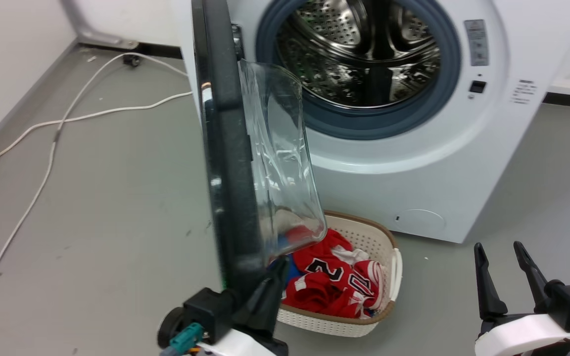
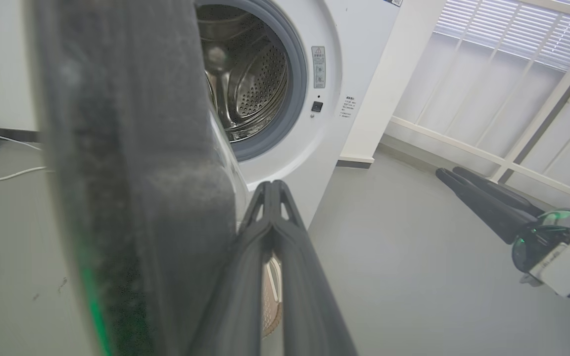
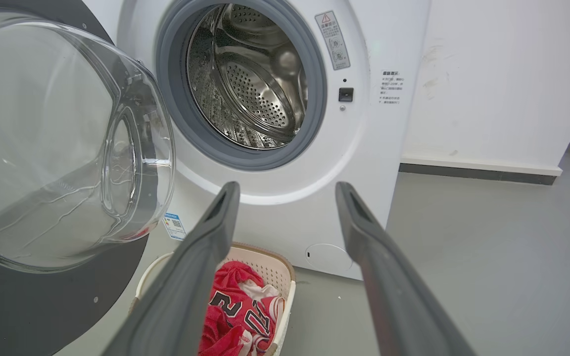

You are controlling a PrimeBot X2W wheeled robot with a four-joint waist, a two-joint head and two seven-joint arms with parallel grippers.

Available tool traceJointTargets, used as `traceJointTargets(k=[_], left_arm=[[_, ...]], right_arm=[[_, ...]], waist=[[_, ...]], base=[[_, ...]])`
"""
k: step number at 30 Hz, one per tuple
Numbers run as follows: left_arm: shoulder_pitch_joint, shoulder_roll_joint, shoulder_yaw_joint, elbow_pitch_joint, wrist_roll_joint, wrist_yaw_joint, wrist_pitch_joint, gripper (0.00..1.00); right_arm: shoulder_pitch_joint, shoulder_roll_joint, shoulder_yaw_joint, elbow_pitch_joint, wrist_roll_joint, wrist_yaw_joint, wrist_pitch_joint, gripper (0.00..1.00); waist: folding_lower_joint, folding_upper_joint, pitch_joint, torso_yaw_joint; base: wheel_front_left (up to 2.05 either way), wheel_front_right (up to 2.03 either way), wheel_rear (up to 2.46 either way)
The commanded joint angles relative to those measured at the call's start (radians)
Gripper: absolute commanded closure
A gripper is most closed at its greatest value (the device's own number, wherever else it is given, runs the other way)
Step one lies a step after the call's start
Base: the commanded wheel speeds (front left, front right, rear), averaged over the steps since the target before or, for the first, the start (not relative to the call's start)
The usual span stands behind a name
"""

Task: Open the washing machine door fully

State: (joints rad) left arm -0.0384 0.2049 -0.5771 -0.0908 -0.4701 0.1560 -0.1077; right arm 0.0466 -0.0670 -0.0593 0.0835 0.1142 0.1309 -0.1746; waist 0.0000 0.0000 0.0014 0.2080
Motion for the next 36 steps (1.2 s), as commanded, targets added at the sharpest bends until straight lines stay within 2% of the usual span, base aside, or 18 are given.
traceJointTargets(k=[1,6,10,14,21,22,36], left_arm=[[0.008,0.021,0.038,0.005,0.003,0.025,-0.006,1.00],[0.036,0.035,0.081,-0.034,-0.005,0.064,-0.027,1.00],[0.053,0.072,0.154,-0.048,-0.017,0.101,-0.051,1.00],[0.053,0.116,0.228,-0.041,-0.036,0.108,-0.067,1.00],[0.005,0.206,0.347,0.051,-0.090,0.078,-0.078,1.00],[-0.020,0.236,0.399,0.122,-0.121,0.063,-0.084,1.00],[-0.202,0.345,0.554,0.461,-0.229,-0.032,-0.120,1.00]], right_arm=[[-0.006,-0.005,0.000,-0.005,-0.005,0.000,0.004,0.00],[-0.003,-0.004,-0.009,-0.019,-0.009,0.000,0.011,0.00],[-0.003,0.000,-0.010,-0.028,-0.012,0.000,0.014,0.00],[-0.002,0.003,-0.012,-0.036,-0.013,0.000,0.019,0.00],[-0.009,0.008,-0.008,-0.044,-0.015,0.000,0.027,0.00],[-0.003,0.011,-0.009,-0.045,-0.017,0.000,0.031,0.00],[-0.018,0.015,-0.006,-0.063,-0.017,0.000,0.047,0.00]], waist=[[0.0000,0.0000,0.006,0.037],[0.0000,0.0000,0.012,0.096],[0.0000,0.0000,0.015,0.125],[0.0000,0.0000,0.018,0.138],[0.0000,0.0000,0.021,0.124],[0.0000,0.0000,0.021,0.107],[0.0000,0.0000,0.055,0.024]], base=[[0.00,0.00,0.00],[0.00,0.00,0.00],[0.00,0.00,0.00],[0.00,0.00,0.00],[0.00,0.00,0.00],[0.00,0.00,0.00],[0.00,0.00,0.00]])
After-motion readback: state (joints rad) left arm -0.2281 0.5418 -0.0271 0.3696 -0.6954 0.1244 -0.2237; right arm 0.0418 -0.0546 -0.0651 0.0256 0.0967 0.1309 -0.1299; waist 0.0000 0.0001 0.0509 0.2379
